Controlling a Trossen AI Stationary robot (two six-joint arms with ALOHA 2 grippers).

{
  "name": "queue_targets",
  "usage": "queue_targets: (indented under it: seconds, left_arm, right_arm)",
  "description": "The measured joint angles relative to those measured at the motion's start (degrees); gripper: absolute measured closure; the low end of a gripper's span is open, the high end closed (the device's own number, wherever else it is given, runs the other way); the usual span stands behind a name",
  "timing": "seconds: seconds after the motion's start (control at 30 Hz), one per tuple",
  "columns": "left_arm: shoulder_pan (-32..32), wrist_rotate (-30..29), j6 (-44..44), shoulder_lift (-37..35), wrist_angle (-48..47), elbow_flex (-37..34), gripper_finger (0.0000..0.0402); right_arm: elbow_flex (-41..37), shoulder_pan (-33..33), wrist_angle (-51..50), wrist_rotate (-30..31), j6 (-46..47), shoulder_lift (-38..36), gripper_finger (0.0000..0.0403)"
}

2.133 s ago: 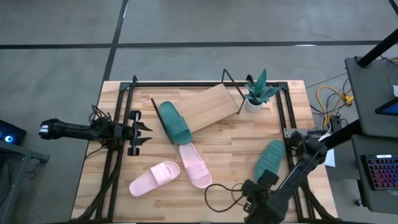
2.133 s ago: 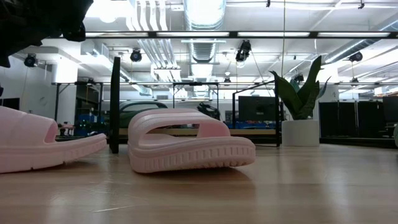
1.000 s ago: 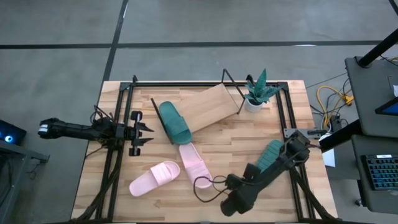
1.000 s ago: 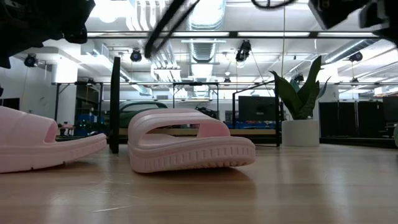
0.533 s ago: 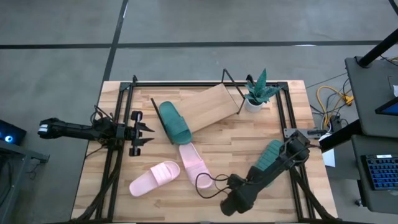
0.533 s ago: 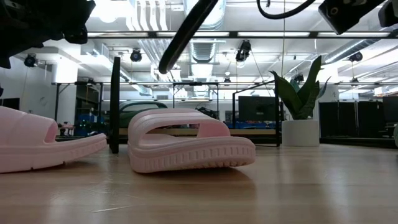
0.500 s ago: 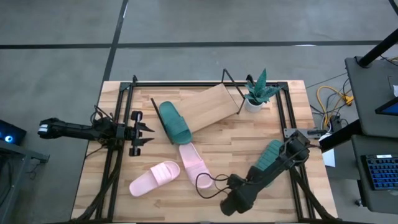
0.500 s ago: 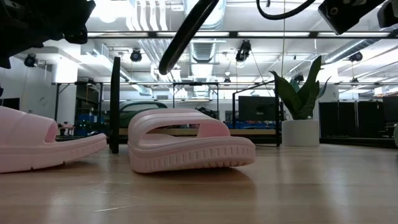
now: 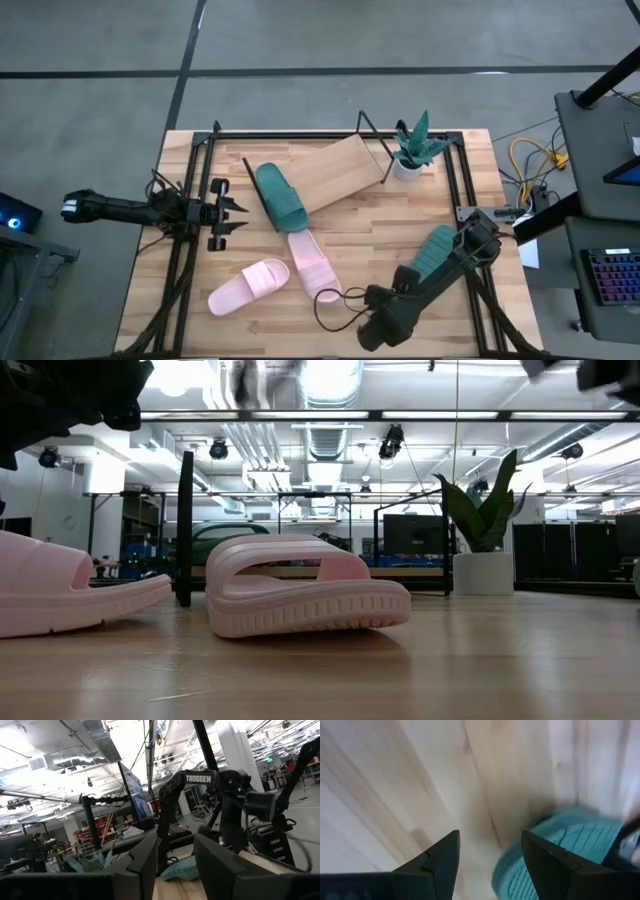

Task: Pick and place slides into the shelf
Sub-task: Put the green slide on the shelf

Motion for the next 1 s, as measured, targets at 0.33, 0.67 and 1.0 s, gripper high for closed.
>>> queue_targets:
  seconds: [0.33, 0.67, 1.0]
  left_arm:
    - [-0.02, 0.0, -0.01, 0.23, 0.03, 0.0, 0.0288]
    - [-0.02, 0.0, 0.02, 0.37, 0.04, 0.0, 0.0288]
    - [-0.01, -0.02, 0.01, 0.38, 0.05, 0.0, 0.0288]
  right_arm:
    - [8.44, 9.5, 0.02, 19.49, -0.06, -0.53, 0.0202]
    - [2.03, 17.59, -0.05, 21.6, -2.22, -0.53, 0.0202]
    - [-6.11, 17.93, -0.08, 14.43, -4.03, -0.46, 0.0202]
